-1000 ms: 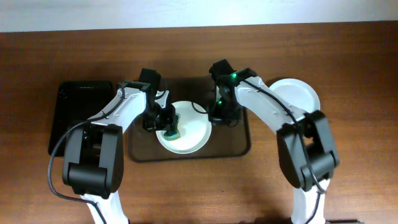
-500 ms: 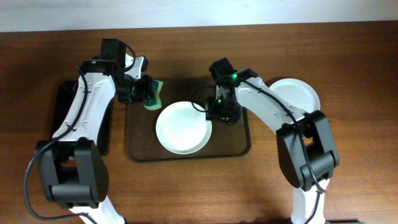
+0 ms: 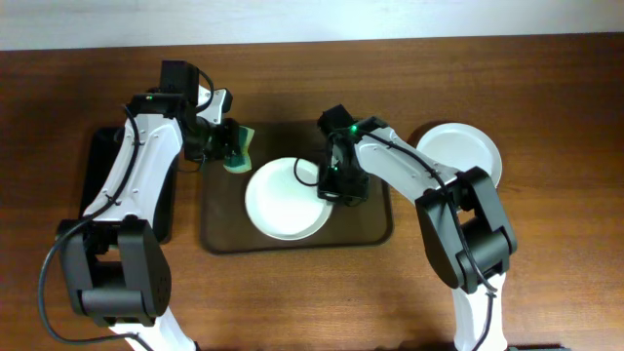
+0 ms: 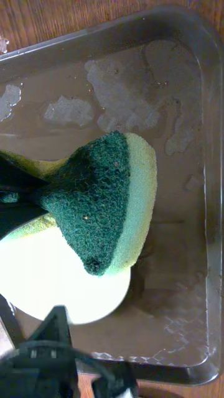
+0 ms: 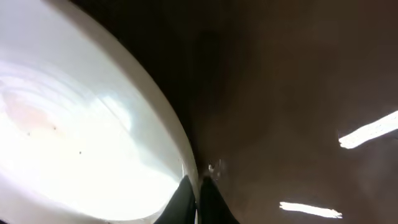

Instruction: Clean dirty plates on tray and stack at the side

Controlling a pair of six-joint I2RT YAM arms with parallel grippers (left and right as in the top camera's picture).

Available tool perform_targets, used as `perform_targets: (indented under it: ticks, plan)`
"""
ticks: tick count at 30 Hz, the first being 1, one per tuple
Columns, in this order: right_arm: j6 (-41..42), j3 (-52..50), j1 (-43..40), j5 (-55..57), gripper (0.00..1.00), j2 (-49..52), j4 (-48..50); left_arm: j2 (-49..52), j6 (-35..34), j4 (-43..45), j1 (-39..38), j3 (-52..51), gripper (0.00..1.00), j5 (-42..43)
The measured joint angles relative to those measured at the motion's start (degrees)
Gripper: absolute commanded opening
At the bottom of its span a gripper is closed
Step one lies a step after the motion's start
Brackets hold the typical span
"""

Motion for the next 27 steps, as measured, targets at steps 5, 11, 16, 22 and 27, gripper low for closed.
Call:
perform_targets:
  ticks: [5, 11, 16, 22, 27]
  plan:
    - [-1.7, 3.8, -1.0, 22.7, 0.04, -13.5, -8.5, 0.0, 0.0, 0.0, 0.0, 0.0, 0.06, -0.3]
    - [-1.5, 4.0, 4.0, 48.4, 0.04, -14.2, -12.1, 0.0, 0.2, 0.0, 0.0, 0.0, 0.06, -1.0]
    - [3.8, 4.0, 17.4, 69.4, 0.04, -14.2, -15.1, 0.0, 0.2, 0.0, 0.0, 0.0, 0.06, -1.3]
    - [7.3, 4.0, 21.3, 84.6, 0.04, -14.2, -15.7, 0.0, 0.2, 0.0, 0.0, 0.0, 0.05, -1.4]
    - [8.7, 4.0, 21.3, 85.8, 0.04, -14.2, -15.7, 0.0, 0.2, 0.0, 0.0, 0.0, 0.06, -1.5]
